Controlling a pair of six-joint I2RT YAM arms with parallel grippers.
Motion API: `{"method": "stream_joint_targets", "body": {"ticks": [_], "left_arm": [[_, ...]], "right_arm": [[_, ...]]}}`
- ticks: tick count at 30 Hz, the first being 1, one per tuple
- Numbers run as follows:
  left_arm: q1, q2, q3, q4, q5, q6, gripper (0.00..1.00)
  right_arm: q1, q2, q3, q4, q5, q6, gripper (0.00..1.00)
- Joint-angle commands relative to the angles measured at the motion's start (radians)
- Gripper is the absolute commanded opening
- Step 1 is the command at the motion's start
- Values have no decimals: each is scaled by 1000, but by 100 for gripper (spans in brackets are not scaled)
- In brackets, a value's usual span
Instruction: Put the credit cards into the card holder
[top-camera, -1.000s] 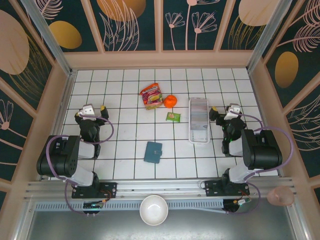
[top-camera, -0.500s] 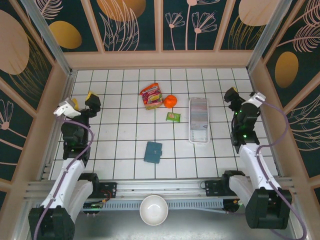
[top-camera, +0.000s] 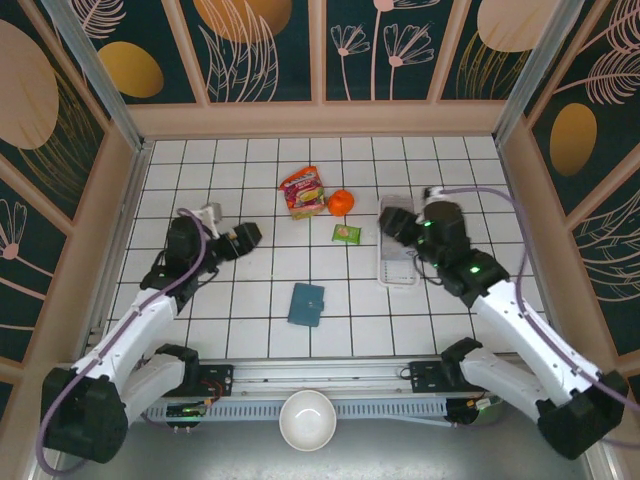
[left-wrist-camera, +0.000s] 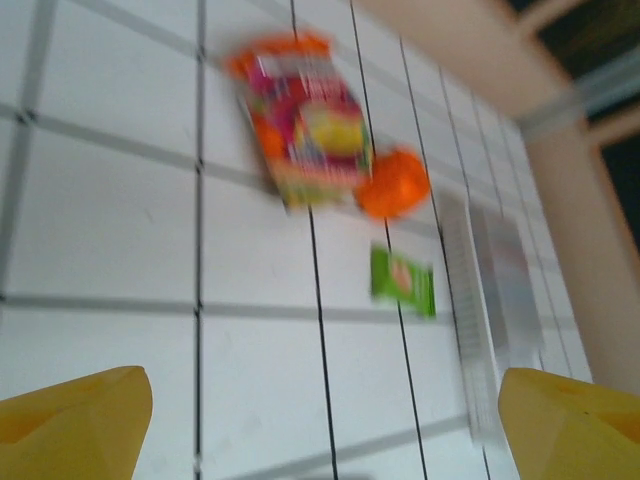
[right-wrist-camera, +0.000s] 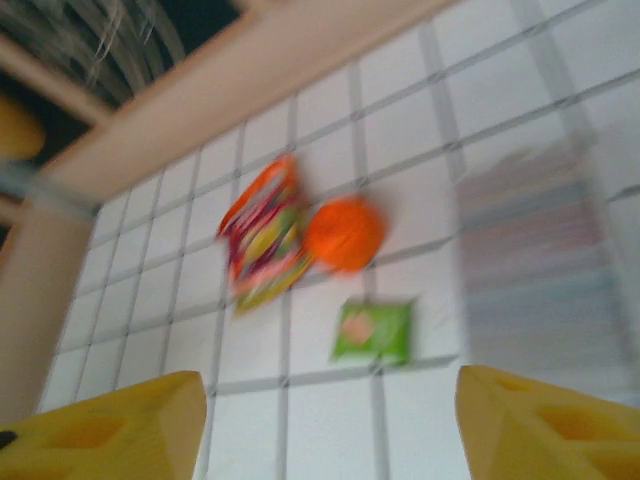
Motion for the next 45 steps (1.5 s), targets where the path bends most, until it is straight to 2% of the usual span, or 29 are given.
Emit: {"method": "stream_joint_targets", "body": {"ticks": [1,4,6,8,11,14,17,26,31,39,45], "left_arm": [[-77,4,-31,-79,23,-31,87],[-138,5,-99,-1,56,-81,81],[-174,15,-132,25,77,-95,75],[-201,32,-143,14,82,-89,71],[-240,48,-155,18,85,-94,66],[-280,57,-174,51,89,-120,62],[-314,70,-195,78,88,-142,57],[-402,117,-236,157,65,-201,56],[-445,155,-244,206,48,-228,55],[-502,265,-246,250,2,-240,51],[-549,324,-264,381,41,-312,47]], "right_arm": [[185,103,-1,-45,60,149,57],[332,235,-4,22,103,222,39],[372,334,-20,113,67,251,30],[381,438,-37,222,-20,285,15],[389,545,-32,312,-70,297,7],[388,621,-9,311,-71,300,1],[388,675,-1,312,-83,304,0],[393,751,-21,302,-78,315,0],[412,739,-49,240,-17,333,0],[436,739,-120,266,15,368,0],[441,740,-140,297,12,380,0]]}}
